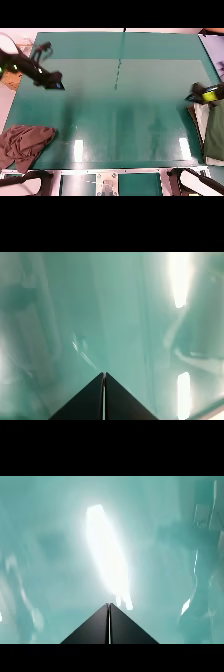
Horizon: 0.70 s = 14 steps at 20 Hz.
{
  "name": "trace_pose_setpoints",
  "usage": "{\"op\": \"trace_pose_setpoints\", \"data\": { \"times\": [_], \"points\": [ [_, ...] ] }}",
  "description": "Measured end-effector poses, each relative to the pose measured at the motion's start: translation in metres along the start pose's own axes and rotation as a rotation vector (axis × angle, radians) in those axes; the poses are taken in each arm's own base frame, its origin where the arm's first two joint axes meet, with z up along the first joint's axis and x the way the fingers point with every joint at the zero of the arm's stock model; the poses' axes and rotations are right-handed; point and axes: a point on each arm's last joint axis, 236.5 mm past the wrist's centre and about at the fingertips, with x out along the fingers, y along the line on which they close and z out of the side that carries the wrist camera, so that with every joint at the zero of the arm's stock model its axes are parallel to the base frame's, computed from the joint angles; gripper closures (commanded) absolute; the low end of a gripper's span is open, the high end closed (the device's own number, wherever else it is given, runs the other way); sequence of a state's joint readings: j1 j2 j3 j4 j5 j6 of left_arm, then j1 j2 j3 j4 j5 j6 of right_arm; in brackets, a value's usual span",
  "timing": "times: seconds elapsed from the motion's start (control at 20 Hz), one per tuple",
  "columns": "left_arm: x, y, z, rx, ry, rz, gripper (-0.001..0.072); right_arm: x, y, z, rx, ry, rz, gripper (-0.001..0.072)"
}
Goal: Fold the shirts.
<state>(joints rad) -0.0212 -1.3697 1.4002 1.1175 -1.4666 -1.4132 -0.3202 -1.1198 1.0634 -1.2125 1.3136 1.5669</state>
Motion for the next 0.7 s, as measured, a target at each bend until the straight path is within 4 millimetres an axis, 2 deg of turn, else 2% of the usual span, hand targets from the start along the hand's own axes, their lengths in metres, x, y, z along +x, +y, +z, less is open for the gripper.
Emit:
{"op": "trace_pose_setpoints", "data": {
  "times": [0.15, 0.3, 0.45, 0.7],
  "points": [
    [0.020, -0.013, -0.061, -0.042, 0.033, -0.004, 0.0682, 0.037, 0.027, -0.051, -0.114, 0.080, 0.022, 0.0696],
    [0.028, -0.015, -0.099, -0.081, 0.022, 0.005, 0.0681, 0.057, 0.042, -0.081, -0.189, 0.108, 0.037, 0.0695],
    [0.032, -0.015, -0.113, -0.099, 0.012, 0.009, 0.0681, 0.065, 0.050, -0.096, -0.233, 0.123, 0.044, 0.0695],
    [0.035, -0.012, -0.115, -0.106, -0.019, 0.020, 0.0681, 0.069, 0.055, -0.103, -0.254, 0.131, 0.049, 0.0695]
  ]
}}
